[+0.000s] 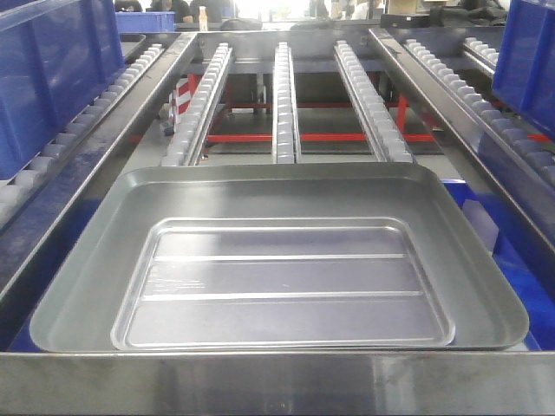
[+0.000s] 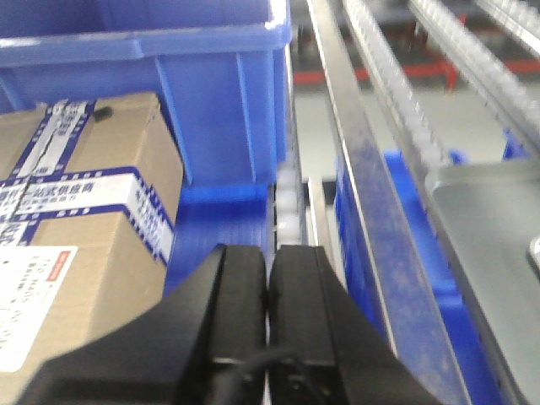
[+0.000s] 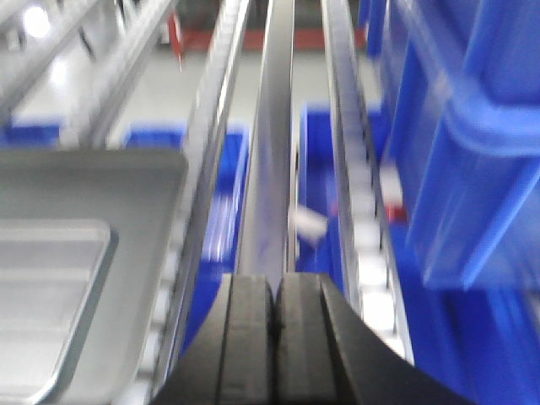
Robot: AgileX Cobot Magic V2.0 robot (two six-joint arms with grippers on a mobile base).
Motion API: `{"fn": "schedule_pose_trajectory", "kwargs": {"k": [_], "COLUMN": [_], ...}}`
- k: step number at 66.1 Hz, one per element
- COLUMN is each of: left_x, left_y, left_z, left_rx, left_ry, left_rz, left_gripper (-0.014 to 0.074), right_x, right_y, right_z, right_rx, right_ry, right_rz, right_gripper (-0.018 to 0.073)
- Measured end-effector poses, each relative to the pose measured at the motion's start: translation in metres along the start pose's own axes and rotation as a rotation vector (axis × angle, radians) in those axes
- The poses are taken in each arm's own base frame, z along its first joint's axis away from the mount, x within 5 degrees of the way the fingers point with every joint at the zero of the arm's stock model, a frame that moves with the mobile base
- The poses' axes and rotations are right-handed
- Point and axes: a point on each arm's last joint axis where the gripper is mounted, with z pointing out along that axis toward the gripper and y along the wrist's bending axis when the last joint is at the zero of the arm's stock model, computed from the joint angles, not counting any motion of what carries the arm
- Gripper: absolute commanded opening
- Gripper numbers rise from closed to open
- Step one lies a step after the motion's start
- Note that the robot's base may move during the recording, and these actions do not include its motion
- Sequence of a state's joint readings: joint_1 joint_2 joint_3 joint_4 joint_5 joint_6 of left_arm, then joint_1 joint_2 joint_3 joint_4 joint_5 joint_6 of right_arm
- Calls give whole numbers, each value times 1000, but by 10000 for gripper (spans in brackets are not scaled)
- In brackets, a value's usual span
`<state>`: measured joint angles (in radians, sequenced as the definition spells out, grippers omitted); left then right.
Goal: Grab silver tray and place in blue box
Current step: 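Move both grippers down toward the silver tray's side rims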
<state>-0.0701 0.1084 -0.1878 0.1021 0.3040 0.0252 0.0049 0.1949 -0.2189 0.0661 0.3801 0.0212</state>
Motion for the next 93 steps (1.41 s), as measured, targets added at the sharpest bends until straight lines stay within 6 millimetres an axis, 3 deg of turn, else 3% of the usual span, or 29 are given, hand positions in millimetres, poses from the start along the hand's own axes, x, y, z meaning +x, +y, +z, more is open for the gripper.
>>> {"fn": "schedule_pose_trajectory", "kwargs": {"k": [16, 24, 31, 65, 93], "left_x": [-37, -44, -43, -39, -27], "left_y": [7, 7, 6, -13, -23], "left_z": [18, 34, 46, 72, 94], "left_rx": [17, 30, 44, 160, 195], "left_ry": [415, 572, 634, 688, 797], "left_rz": [2, -2, -13, -285, -437], "left_gripper": [-6, -6, -6, -6, -6], "right_x": [-31, -36, -35, -27, -31], "right_y": [3, 4, 4, 12, 13], "right_z": [32, 50, 62, 80, 84], "right_rx": [16, 25, 29, -19, -27], "right_ry": [408, 621, 699, 781, 727], "right_rz": [6, 10, 13, 149, 182], "right_gripper": [54, 54, 54, 54, 54]}}
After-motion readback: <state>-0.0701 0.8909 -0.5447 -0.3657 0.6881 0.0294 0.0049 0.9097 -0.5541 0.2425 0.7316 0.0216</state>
